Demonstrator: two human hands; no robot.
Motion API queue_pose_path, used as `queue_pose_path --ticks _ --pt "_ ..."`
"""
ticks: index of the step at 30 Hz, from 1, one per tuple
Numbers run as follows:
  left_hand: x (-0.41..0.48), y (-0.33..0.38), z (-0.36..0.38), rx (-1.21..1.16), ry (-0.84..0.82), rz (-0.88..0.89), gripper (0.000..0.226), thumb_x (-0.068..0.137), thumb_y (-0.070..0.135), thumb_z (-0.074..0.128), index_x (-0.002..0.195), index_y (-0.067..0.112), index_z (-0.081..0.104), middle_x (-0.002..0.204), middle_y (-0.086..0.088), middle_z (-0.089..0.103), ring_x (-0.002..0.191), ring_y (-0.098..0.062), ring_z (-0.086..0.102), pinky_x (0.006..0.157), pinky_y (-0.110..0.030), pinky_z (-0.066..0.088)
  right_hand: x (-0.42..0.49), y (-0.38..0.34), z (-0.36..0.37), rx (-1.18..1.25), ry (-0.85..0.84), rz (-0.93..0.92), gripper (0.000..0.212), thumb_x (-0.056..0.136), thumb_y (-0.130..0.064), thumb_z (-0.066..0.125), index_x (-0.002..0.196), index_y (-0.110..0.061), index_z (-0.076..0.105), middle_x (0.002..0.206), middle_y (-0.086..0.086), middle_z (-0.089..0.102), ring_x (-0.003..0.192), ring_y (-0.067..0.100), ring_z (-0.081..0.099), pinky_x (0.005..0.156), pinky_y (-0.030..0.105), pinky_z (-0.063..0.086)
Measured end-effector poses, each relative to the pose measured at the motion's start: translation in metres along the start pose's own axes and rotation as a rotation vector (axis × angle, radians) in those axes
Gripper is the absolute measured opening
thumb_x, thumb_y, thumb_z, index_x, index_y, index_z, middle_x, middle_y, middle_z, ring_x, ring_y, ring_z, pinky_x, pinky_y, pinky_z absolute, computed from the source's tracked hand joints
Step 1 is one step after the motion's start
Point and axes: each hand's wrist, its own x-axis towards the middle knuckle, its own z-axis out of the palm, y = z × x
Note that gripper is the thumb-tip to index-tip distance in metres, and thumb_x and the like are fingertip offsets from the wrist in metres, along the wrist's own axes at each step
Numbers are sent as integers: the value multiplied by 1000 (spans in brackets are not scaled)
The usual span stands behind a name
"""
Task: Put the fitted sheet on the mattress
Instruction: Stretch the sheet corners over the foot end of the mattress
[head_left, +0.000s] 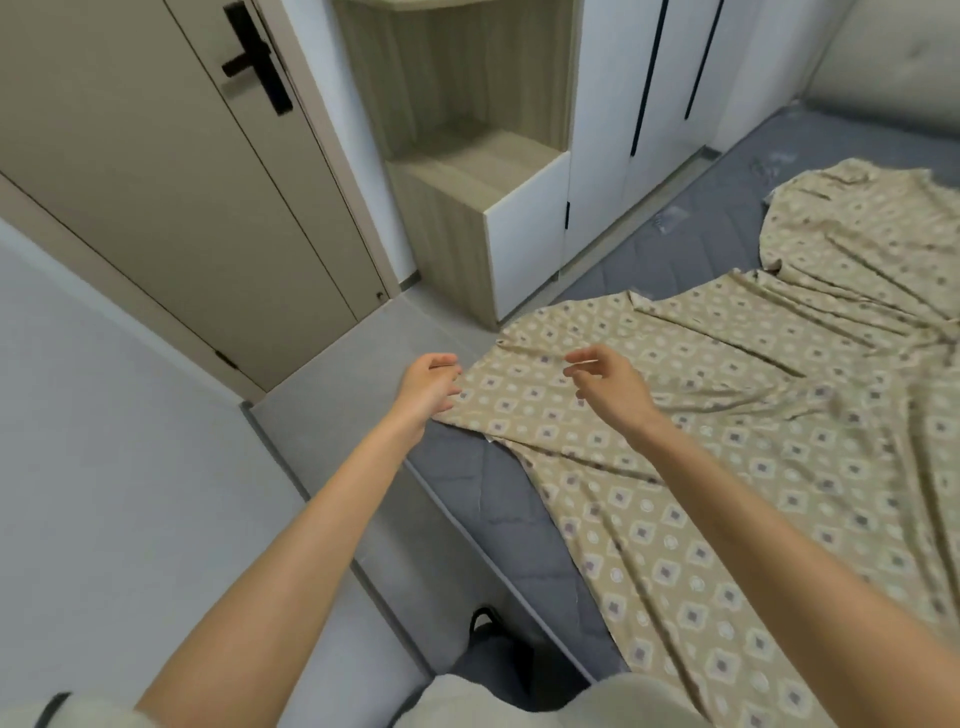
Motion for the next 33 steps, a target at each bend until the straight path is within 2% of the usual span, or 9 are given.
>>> queue_pose_path --ticks 8,12,17,21,25,29,33 --pt "99 36 -19 110 -120 1 28 98 15 48 125 11 52 125 -5 57 94 -16 57 66 -21 48 67 -15 34 -81 2 126 24 95 -16 48 117 -16 57 119 7 63 103 21 61 79 36 55" --pt "138 40 -17 135 -142 -11 28 98 15 47 125 11 52 119 -4 57 94 -16 57 66 -21 48 97 -18 45 -101 -7 152 23 94 -16 49 115 -17 58 118 7 64 103 21 61 85 36 53" --pt "194 46 -23 172 -192 -3 25 97 15 47 121 13 54 110 -2 58 91 -15 58 66 -22 49 132 -25 64 -78 9 210 22 95 -16 50 115 -16 59 116 8 64 95 20 61 80 31 50" --pt "250 55 -28 215 -259 44 18 96 15 47 112 19 55 109 -1 59 88 -15 59 66 -23 49 167 -30 83 -80 60 265 22 95 -19 51 115 -16 59 116 6 64 100 22 62 83 33 51" --pt "311 69 -33 287 -350 99 17 94 15 48 108 20 55 110 -1 60 78 -10 58 65 -24 49 200 -36 105 -63 152 322 24 94 -17 50 116 -16 59 115 7 64 94 21 61 65 25 46" --pt "357 95 -36 441 -508 178 23 94 13 45 113 16 57 108 -1 59 78 -13 57 62 -23 46 221 -51 135 31 318 431 21 93 -15 51 113 -16 60 116 8 65 92 24 64 84 37 53" --pt "381 125 -28 587 -710 289 29 95 13 44 122 10 56 120 -7 59 91 -20 58 66 -28 47 227 -68 165 114 463 537 24 95 -17 50 117 -12 59 119 9 63 89 21 60 61 26 48"
